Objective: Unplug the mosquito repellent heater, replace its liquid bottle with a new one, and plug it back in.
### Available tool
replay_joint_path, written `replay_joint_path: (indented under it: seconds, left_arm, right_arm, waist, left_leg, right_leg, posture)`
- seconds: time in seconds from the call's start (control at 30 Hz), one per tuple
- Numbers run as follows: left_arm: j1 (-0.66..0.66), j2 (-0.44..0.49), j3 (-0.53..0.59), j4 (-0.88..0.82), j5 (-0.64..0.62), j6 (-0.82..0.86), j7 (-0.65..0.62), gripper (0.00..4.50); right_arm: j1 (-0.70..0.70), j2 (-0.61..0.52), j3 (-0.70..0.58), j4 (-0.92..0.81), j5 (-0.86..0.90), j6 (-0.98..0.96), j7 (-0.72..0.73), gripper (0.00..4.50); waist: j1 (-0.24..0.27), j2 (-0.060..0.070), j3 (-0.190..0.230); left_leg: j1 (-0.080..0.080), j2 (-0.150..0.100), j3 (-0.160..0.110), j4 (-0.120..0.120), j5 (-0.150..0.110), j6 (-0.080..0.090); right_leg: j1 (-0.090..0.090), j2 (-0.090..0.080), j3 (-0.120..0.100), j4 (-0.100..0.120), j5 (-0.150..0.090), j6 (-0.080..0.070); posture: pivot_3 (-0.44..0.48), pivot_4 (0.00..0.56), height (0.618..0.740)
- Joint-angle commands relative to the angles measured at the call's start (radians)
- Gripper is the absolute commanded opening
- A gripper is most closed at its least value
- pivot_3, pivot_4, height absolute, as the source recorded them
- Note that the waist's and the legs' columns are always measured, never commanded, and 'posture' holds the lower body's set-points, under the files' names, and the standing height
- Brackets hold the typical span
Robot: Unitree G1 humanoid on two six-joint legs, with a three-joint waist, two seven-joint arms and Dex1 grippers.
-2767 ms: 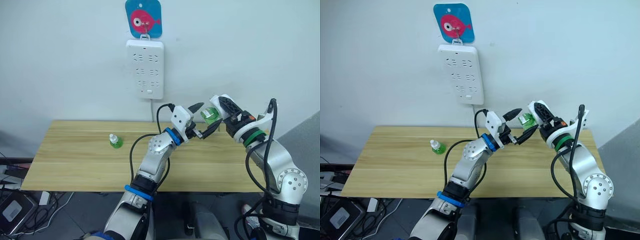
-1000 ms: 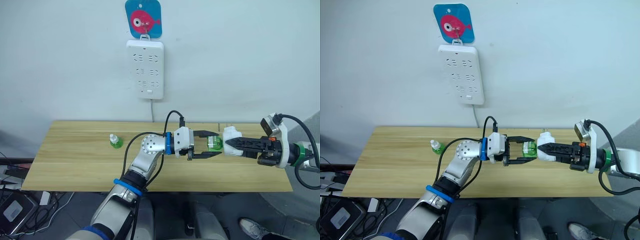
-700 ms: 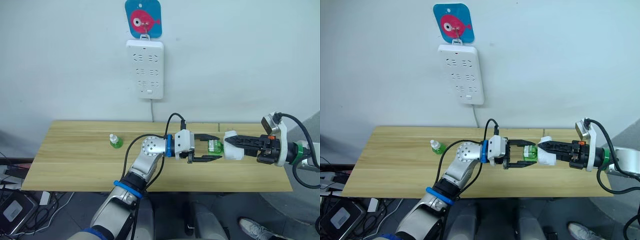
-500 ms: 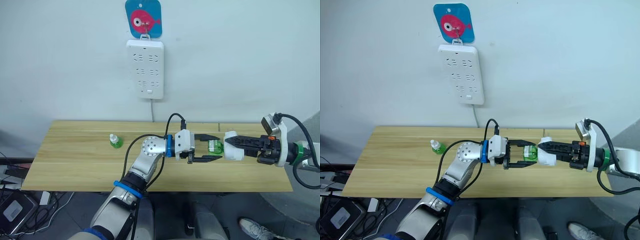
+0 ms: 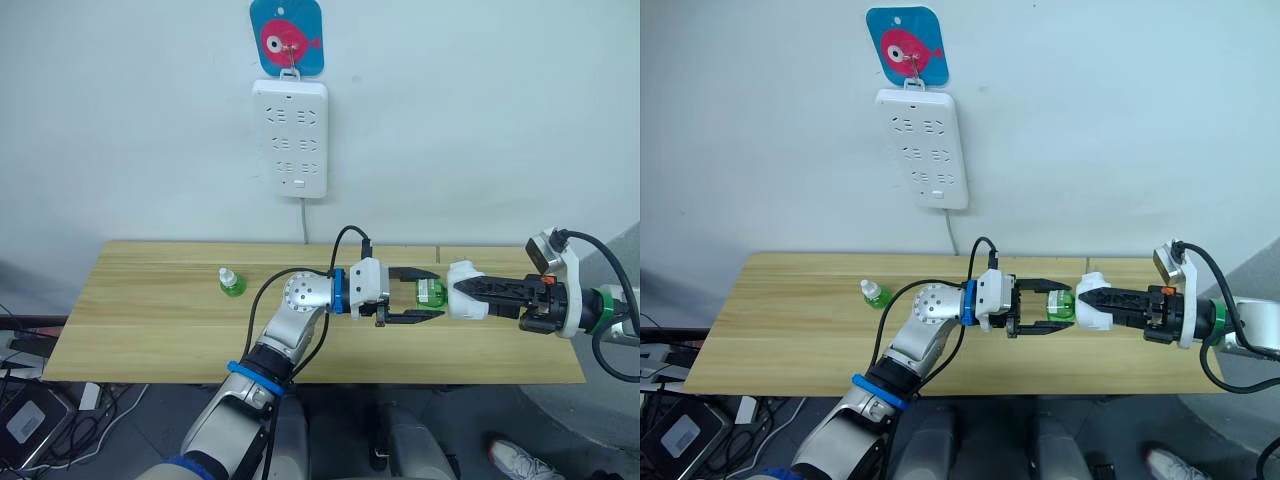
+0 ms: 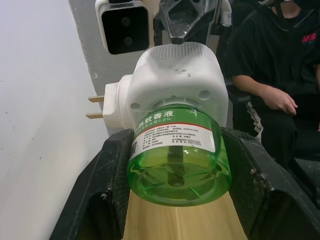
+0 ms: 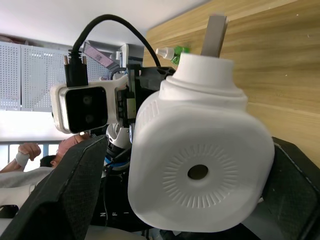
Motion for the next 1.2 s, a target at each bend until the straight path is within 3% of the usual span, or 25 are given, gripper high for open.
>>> replay_joint_path:
  seconds: [0.03, 0.13, 0.4, 0.47, 0.6, 0.7, 0.77, 0.83, 1.07, 1.2]
  left_arm:
    - [-0.002, -0.013, -0.012, -0.041, -0.003, -0.005, -0.001, 2.31]
    - [-0.007, -0.013, -0.008, -0.039, -0.005, -0.003, 0.000, 2.31]
    - [-0.016, -0.017, 0.002, -0.050, -0.034, 0.058, -0.003, 2.31]
    - [-0.023, -0.014, 0.025, -0.116, -0.140, 0.311, -0.005, 2.31]
    - [-0.066, 0.025, 0.094, -0.213, -0.466, 1.015, 0.010, 2.31]
    - [-0.145, 0.051, 0.192, -0.118, -0.679, 1.484, 0.010, 2.31]
    - [-0.180, 0.059, 0.244, -0.059, -0.753, 1.660, 0.005, 2.31]
    - [-0.179, 0.085, 0.206, -0.060, -0.736, 1.698, -0.023, 2.31]
    - [-0.191, 0.054, 0.271, -0.031, -0.701, 1.647, 0.031, 4.46]
    - [-0.196, 0.116, 0.338, -0.037, -0.664, 1.532, 0.021, 4.46]
  right_arm:
    - [-0.005, -0.009, -0.013, -0.021, 0.027, -0.013, -0.008, 3.94]
    - [-0.006, -0.015, -0.014, -0.035, 0.027, -0.002, 0.015, 3.02]
    - [-0.009, -0.037, -0.008, -0.059, 0.027, -0.004, 0.014, 3.03]
    - [-0.009, -0.052, -0.004, -0.091, 0.027, 0.005, 0.032, 3.03]
    - [-0.002, -0.069, 0.006, -0.134, 0.008, 0.010, 0.069, 3.03]
    - [-0.004, -0.074, 0.010, -0.149, -0.027, 0.018, 0.111, 3.03]
    - [-0.006, -0.078, 0.013, -0.156, -0.054, 0.020, 0.137, 3.03]
    - [-0.013, -0.083, 0.015, -0.153, -0.069, 0.016, 0.155, 3.03]
    - [-0.021, -0.091, 0.025, -0.145, -0.008, -0.023, 0.127, 3.03]
    - [0.017, -0.109, 0.006, -0.149, 0.006, -0.032, 0.122, 3.03]
  waist:
    - [0.000, 0.000, 0.000]
    - [0.000, 0.000, 0.000]
    - [0.000, 0.000, 0.000]
    - [-0.001, 0.000, 0.002]
    - [-0.006, 0.000, 0.008]
    - [-0.013, 0.001, 0.014]
    - [-0.016, 0.001, 0.017]
    - [-0.023, 0.000, 0.017]
    - [-0.024, 0.000, 0.019]
    - [-0.025, 0.000, 0.019]
  left_leg:
    - [0.000, 0.000, 0.000, 0.000, 0.000, 0.000]
    - [0.000, 0.000, 0.000, 0.000, 0.000, 0.000]
    - [0.000, 0.000, 0.000, 0.000, 0.000, 0.000]
    - [0.000, 0.000, 0.000, 0.000, 0.000, 0.000]
    - [0.000, 0.000, -0.002, 0.000, 0.000, 0.000]
    - [0.000, 0.000, -0.002, 0.000, 0.000, 0.000]
    - [-0.001, 0.000, -0.003, 0.000, 0.000, 0.000]
    - [-0.002, 0.000, -0.003, 0.000, 0.000, 0.000]
    - [-0.002, 0.000, -0.003, -0.001, 0.000, 0.000]
    - [-0.002, 0.000, -0.002, -0.001, 0.000, 0.000]
  right_leg:
    - [0.000, 0.000, 0.000, 0.000, 0.000, 0.000]
    - [0.000, 0.000, 0.000, 0.000, 0.000, 0.000]
    - [0.000, 0.000, 0.000, 0.000, 0.000, 0.000]
    - [0.000, 0.000, 0.000, 0.000, 0.000, 0.000]
    - [0.000, 0.000, -0.001, 0.000, 0.000, 0.000]
    - [0.000, 0.000, -0.002, 0.000, 0.000, 0.000]
    - [-0.001, 0.000, -0.003, 0.000, 0.000, 0.000]
    - [-0.001, 0.000, -0.003, -0.001, -0.001, 0.002]
    - [-0.001, 0.000, -0.003, -0.002, -0.003, 0.003]
    - [-0.001, 0.000, -0.002, -0.002, -0.003, 0.003]
  posture:
    - [0.222, 0.268, 0.740]
    - [0.222, 0.269, 0.740]
    - [0.220, 0.269, 0.740]
    - [0.220, 0.269, 0.740]
    - [0.229, 0.278, 0.740]
    - [0.228, 0.277, 0.740]
    - [0.225, 0.277, 0.740]
    - [0.225, 0.277, 0.740]
    - [0.206, 0.270, 0.740]
    - [0.195, 0.262, 0.740]
